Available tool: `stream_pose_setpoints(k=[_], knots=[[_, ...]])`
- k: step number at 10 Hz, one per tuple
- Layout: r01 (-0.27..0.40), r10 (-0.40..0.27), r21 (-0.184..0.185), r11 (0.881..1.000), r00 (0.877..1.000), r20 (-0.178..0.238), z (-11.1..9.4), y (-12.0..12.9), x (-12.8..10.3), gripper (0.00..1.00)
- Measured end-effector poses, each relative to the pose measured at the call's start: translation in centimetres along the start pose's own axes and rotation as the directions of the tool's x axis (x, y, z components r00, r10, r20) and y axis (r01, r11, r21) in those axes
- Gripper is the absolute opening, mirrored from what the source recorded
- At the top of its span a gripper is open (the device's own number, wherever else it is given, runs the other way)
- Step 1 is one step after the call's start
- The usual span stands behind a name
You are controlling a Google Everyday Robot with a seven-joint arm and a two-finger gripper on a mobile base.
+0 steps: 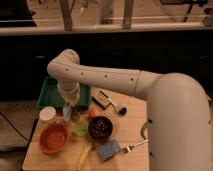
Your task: Place towel in paper cup
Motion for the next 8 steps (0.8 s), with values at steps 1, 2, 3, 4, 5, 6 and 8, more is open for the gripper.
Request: stream_pose_setpoints(k=[1,2,3,4,5,6,8], knots=[[0.031,-0.031,-0.002,1.000,1.000,0.003,0.1,-0.9,-0.2,0.00],[0.065,-0.065,-0.004,0.998,0.998,0.008,0.3,-1.8,-0.6,0.00],[0.090,-0.089,-0.008,0.996,0.996,0.012,0.5,-2.6,-1.0,0.00],[0.117,-0.117,-0.011,0.993,0.993,0.016,0.8,-3.5,-1.4,0.00],[0.139,-0.139,-0.012,0.990,0.990,0.020,1.0,-4.3,-1.9,0.00],[0.158,-0.157,-0.012,0.987,0.987,0.024,1.1,-4.9,-2.2,0.00],[0.198,-0.198,-0.009,0.980,0.980,0.033,1.4,-6.5,-3.0,0.00]])
